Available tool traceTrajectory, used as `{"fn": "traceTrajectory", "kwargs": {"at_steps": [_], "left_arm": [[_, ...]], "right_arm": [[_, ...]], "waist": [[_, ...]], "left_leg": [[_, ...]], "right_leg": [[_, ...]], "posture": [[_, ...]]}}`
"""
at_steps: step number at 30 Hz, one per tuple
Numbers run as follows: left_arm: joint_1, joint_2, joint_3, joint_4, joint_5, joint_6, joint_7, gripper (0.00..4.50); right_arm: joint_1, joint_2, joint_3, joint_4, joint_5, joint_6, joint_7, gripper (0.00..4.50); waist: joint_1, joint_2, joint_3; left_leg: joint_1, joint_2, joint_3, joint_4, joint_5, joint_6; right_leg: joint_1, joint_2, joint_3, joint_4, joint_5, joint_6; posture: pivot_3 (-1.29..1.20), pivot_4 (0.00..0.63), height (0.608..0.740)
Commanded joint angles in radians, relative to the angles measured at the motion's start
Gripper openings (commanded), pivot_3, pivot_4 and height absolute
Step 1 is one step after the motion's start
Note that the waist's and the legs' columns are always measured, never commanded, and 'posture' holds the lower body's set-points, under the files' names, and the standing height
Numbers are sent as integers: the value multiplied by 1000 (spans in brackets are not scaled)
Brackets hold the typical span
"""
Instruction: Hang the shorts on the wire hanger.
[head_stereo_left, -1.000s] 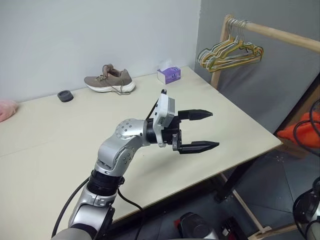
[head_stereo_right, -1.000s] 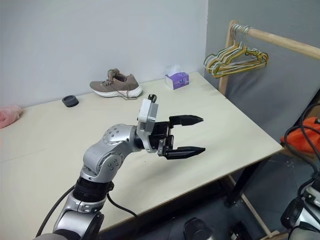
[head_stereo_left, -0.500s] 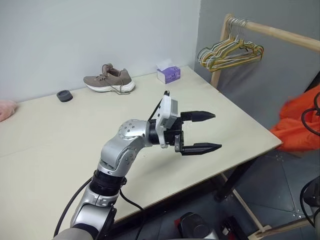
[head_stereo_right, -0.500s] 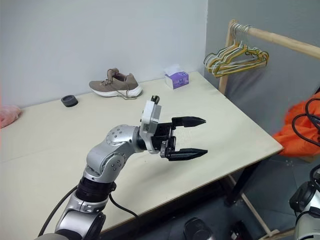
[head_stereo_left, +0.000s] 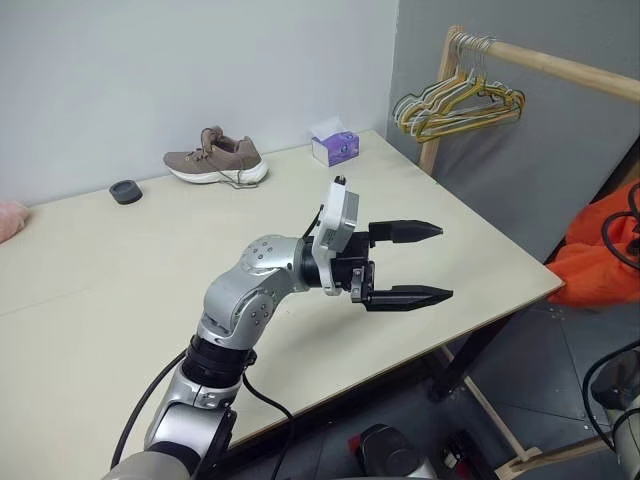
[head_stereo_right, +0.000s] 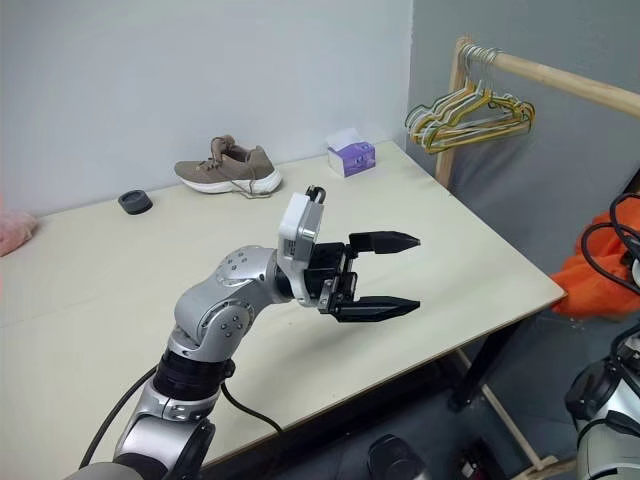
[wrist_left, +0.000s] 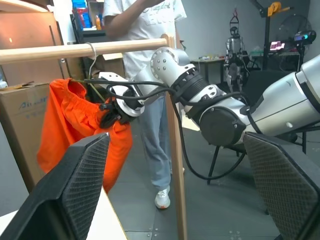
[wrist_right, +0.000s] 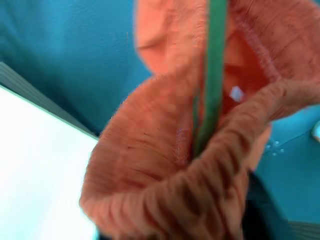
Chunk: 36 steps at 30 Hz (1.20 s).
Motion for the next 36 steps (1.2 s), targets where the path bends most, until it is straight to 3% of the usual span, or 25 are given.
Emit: {"fn": "traceTrajectory", "kwargs": {"at_steps": [1,6,16,22,27,33,36], "left_arm": [[-29,-9,9,-15,-7,-11,1,4500],[-31,-6,8,-12,-2,-13,-4,4500],[-36,-10,4,-3,8,-20,-6,4500],[-25,19,13,0,12,-19,-17,4500],[1,41,29,-7,23,-23,1,4500],[22,53,42,-14,25,-26,26,4500],[43,74,119,26,94,-50,157,4500]], "right_arm": [[-24,29,-50,-124,18,21,-7,2799],[-25,55,-61,-203,3,35,-14,4464],[-67,137,-41,-401,-71,-37,-156,4464],[-49,142,115,-475,-90,-196,-166,4464],[34,104,247,-507,-117,-382,-128,4464],[67,105,289,-515,-122,-469,-128,4464],[98,156,463,-544,-30,-659,50,4464]], "waist": [[0,0,0],[-1,0,0],[-8,0,0],[-29,1,0],[-28,1,0],[-20,0,0],[-26,1,0]], "left_leg": [[0,0,0,0,0,0],[0,0,0,0,0,0],[-1,0,0,0,0,0],[-1,0,1,-2,0,0],[-1,0,1,-3,0,0],[-2,0,1,-5,0,0],[-1,1,1,-8,0,0]], "right_leg": [[0,0,0,0,0,0],[0,0,0,0,0,0],[-2,0,1,0,0,0],[-3,0,2,0,0,0],[-4,0,1,0,0,0],[-4,0,1,-3,0,0],[-4,0,2,-5,0,1]], "posture": [[-443,0,740],[-449,0,740],[-455,0,740],[-449,0,740],[-434,0,740],[-427,0,740],[-404,0,740]]}}
